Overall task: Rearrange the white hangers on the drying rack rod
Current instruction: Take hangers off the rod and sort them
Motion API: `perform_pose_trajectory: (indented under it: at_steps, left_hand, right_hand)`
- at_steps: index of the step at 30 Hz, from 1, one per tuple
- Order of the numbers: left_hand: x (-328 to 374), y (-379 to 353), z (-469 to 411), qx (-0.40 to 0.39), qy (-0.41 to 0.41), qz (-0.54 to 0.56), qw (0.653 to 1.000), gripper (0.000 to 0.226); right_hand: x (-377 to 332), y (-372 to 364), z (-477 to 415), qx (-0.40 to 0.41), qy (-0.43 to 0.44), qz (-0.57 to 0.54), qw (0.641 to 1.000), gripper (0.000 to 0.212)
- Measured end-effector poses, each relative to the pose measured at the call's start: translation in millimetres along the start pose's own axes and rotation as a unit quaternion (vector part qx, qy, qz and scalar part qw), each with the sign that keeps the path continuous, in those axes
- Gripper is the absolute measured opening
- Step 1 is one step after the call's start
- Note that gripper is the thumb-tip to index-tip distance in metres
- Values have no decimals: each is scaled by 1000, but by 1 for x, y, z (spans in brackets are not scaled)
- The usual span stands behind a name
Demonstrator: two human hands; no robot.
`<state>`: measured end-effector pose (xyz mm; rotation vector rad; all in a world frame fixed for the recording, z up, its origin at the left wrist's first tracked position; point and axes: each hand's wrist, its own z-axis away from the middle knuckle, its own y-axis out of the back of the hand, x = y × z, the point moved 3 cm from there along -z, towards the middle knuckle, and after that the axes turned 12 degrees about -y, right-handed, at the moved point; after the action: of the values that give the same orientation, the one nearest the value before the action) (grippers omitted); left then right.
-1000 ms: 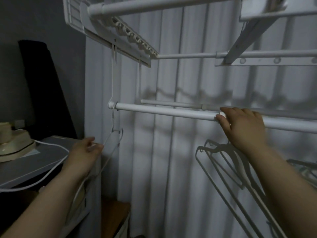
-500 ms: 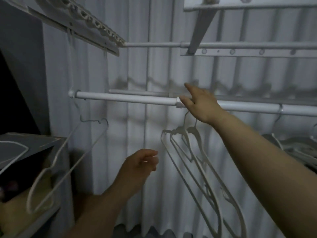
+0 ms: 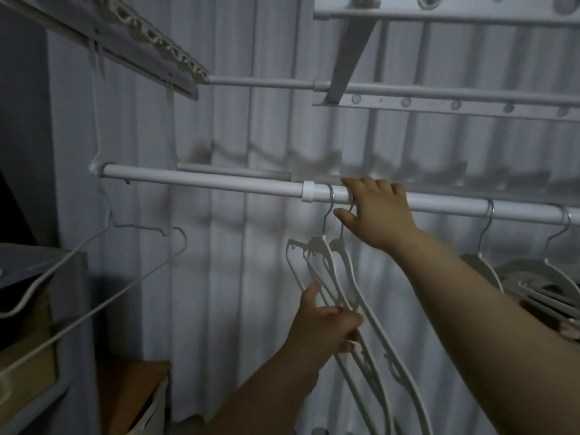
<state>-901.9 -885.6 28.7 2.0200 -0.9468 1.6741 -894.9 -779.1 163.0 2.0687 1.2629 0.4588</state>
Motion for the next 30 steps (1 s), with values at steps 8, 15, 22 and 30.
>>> perform_pose_trajectory:
  at_steps: [8, 15, 22, 30]
  left_hand:
    - [15, 40, 18, 73, -90, -51, 992, 35]
    - [26, 76, 24, 131, -130, -41, 982, 31]
    - [36, 101, 25, 148, -128, -104, 975, 25]
    - [37, 126, 32, 142, -126, -91, 978, 33]
  right_hand:
    - [3, -2, 14, 47, -16, -55, 997, 63]
    - [-17, -33, 99, -3, -217, -426, 879, 62]
    - [-60, -58, 127, -249, -284, -570, 730, 66]
    - [-100, -56, 120, -261, -324, -631, 654, 81]
